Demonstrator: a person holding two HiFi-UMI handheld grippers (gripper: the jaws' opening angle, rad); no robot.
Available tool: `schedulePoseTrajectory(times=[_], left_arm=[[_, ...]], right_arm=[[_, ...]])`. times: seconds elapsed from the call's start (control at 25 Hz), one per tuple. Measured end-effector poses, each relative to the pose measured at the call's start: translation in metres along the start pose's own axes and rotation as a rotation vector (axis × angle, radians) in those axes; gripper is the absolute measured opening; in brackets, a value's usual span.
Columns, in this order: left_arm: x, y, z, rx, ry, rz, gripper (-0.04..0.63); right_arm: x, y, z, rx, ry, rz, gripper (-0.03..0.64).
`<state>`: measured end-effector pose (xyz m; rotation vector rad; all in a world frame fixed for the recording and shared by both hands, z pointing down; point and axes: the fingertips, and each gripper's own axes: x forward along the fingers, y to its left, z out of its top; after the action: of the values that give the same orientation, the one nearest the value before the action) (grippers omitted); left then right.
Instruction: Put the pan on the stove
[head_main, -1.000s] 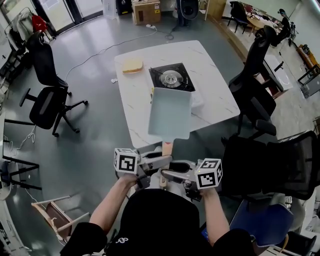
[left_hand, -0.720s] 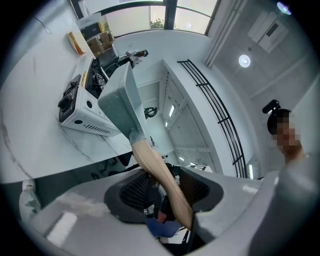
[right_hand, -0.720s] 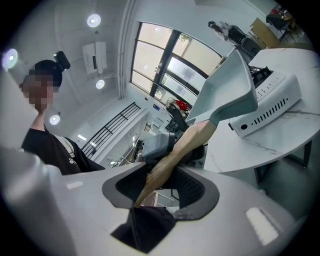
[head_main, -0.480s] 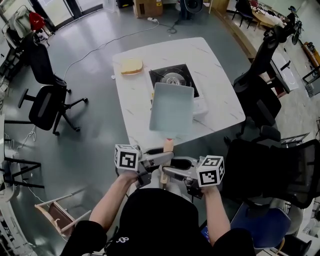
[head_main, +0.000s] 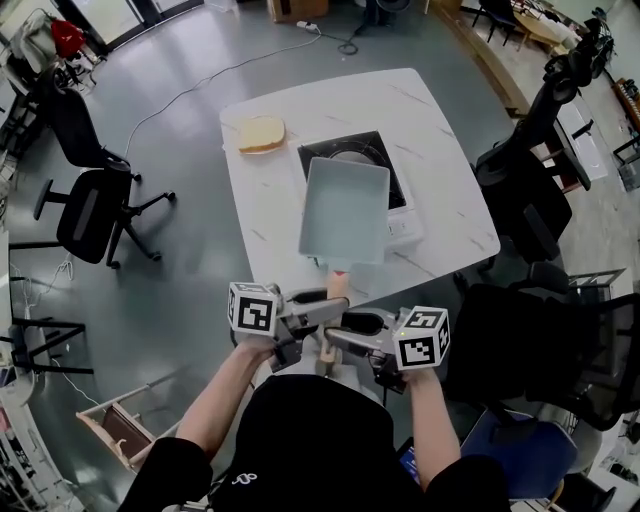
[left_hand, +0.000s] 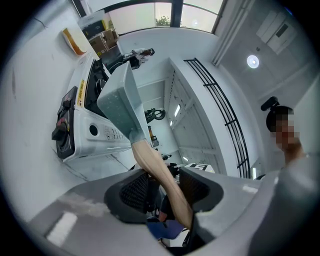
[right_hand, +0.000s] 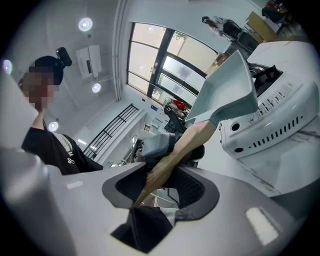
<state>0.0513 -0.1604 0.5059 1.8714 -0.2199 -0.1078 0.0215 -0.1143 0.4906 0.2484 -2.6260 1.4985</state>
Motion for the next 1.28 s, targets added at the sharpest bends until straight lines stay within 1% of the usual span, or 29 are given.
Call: schedulePoseTrajectory(times=[0.4,0.88,1.16,1.28], left_arm=[[0.009,0.021,0.036,-0.02,0.014,-0.004,0.199],[0.02,0.039,0.058,-0.039,0.028,-0.003,0.199],[0.023,0.048,0.066,-0.052,0.024,-0.008,0.199],[0.024,0.05,0.073,-0.054,0.009,-0.02,0.199]], right_arm=[[0.005,-0.028,0.033,0.024,-0.007,-0.016,0.181],[0.006,-0.053,0.052,0.041,-0.002,-0.032,0.181],[0.006,-0.063,0.059,0.05,-0.001,-0.039,0.181],[0.008,-0.067,0.065,0.051,-0.003,-0.042,0.181]])
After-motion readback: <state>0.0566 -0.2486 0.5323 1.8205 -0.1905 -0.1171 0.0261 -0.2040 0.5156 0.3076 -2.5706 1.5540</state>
